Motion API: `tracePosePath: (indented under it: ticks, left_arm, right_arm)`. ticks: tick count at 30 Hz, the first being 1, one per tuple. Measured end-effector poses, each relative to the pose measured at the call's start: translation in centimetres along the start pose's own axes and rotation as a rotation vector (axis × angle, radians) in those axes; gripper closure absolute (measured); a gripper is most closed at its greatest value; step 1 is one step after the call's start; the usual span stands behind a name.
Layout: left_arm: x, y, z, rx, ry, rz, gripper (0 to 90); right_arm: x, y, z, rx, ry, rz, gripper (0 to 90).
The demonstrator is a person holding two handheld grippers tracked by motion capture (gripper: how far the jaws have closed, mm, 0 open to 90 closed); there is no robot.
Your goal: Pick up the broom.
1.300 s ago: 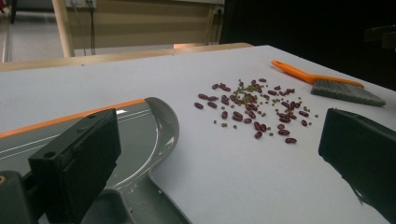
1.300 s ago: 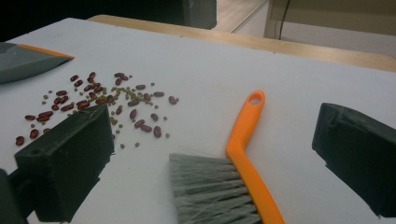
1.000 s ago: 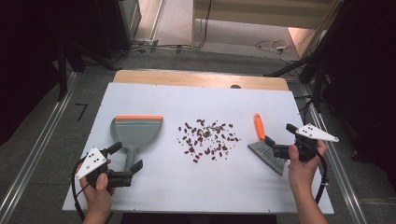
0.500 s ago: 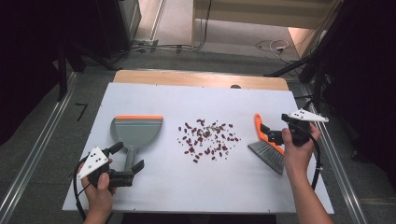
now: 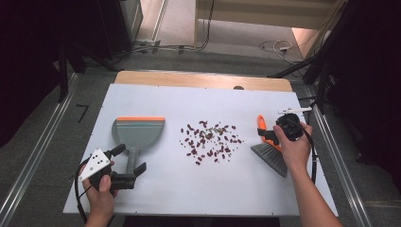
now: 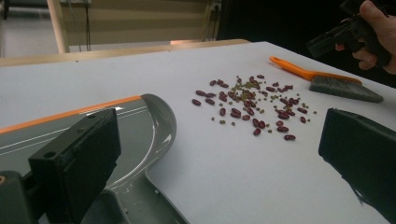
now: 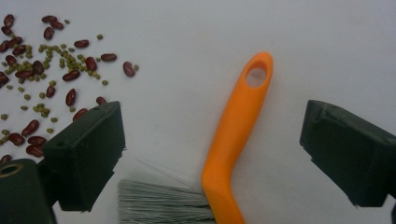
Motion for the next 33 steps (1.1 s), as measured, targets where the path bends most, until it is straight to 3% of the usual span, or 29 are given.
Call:
tracePosePath:
  ticks: [3, 9, 14, 19, 22, 27, 33]
  left_arm:
    - [0.0, 0.1, 0.1, 0.001, -0.002, 0.002, 0.2]
    - [-0.1, 0.0, 0.1, 0.003, -0.005, 0.003, 0.2]
    - [-0.1, 0.0, 0.1, 0.004, -0.008, 0.003, 0.2]
    - [-0.2, 0.0, 0.2, 0.008, -0.012, 0.005, 0.2]
    - [-0.2, 0.0, 0.2, 0.008, -0.012, 0.007, 0.2]
    - [-0.2, 0.0, 0.2, 0.009, -0.011, 0.007, 0.2]
    - [-0.2, 0.0, 0.2, 0.008, -0.01, 0.007, 0.2]
  right_arm:
    - [-0.1, 0.3, 0.5, -0.022, -0.046, 0.008, 18.6]
    - [-0.6, 0.5, 1.1, -0.012, -0.118, 0.046, 43.6]
    - [-1.3, 0.6, 1.7, -0.107, -0.219, 0.016, 48.0]
    - [-1.5, 0.5, 1.8, -0.095, -0.241, 0.025, 49.4]
    - [-1.7, 0.2, 2.1, -0.091, -0.264, 0.0, 50.7]
    - [-2.0, 0.0, 2.6, -0.118, -0.302, -0.011, 52.3]
    - [-2.2, -0.1, 2.5, -0.141, -0.291, 0.028, 57.1]
Point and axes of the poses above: each handheld gripper's, and its own axes: z roughly forward along the jaws, x roughly out of its top, y roughly to its right, the point moved 6 cm from there along z, roughly forward along the jaws, and after that the axes turned 3 degrees about -z, right-handed, at the moved point
